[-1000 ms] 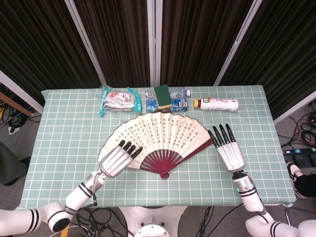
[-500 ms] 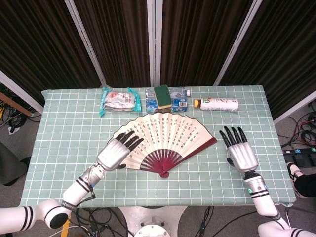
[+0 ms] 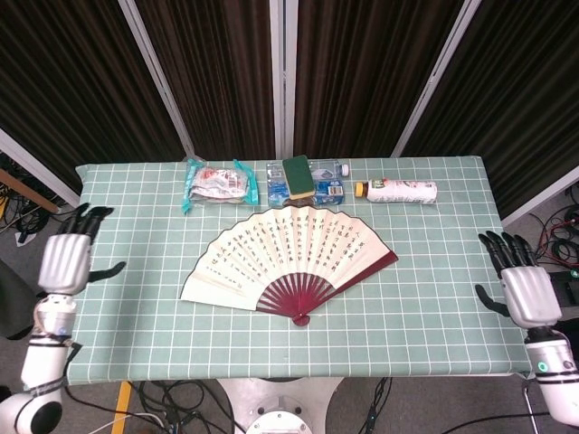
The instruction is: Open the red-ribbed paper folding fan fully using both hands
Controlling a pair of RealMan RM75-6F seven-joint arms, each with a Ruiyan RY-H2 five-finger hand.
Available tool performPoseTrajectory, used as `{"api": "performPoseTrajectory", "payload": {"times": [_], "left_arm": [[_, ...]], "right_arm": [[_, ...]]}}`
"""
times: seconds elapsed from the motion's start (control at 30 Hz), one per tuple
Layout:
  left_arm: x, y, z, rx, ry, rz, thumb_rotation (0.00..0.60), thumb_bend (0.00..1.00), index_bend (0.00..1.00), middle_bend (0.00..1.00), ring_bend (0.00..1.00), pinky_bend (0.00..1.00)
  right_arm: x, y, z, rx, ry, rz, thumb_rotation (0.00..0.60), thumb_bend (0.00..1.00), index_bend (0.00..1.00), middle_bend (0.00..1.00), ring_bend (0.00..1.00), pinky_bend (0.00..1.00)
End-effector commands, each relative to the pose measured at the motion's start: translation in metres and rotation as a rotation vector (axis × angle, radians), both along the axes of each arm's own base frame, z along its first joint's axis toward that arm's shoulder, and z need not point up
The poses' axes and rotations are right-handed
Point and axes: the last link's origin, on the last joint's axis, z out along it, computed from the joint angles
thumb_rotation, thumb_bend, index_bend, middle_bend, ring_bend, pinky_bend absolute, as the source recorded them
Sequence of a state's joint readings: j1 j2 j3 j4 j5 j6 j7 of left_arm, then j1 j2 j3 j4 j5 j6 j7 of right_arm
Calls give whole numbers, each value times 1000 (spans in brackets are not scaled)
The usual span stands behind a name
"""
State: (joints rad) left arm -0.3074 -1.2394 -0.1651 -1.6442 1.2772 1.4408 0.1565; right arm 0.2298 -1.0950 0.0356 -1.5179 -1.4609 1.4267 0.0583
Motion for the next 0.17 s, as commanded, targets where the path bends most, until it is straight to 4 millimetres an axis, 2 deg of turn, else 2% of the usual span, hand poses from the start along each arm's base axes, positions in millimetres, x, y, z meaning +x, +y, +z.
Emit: {"api": "performPoseTrajectory", "payload": {"times": [0.03, 0.17], "left_arm": [[-29, -43, 12, 38, 23, 96, 600, 0, 198, 178, 93, 215], [-36, -71, 15, 51, 41, 123, 600, 0, 207, 179, 93, 213]], "right_arm": [[-5, 27, 8, -21, -12, -15, 600, 248, 23, 72, 0, 0], [-4, 41, 9, -45, -31, -20, 600, 249, 48, 83, 0, 0]]}}
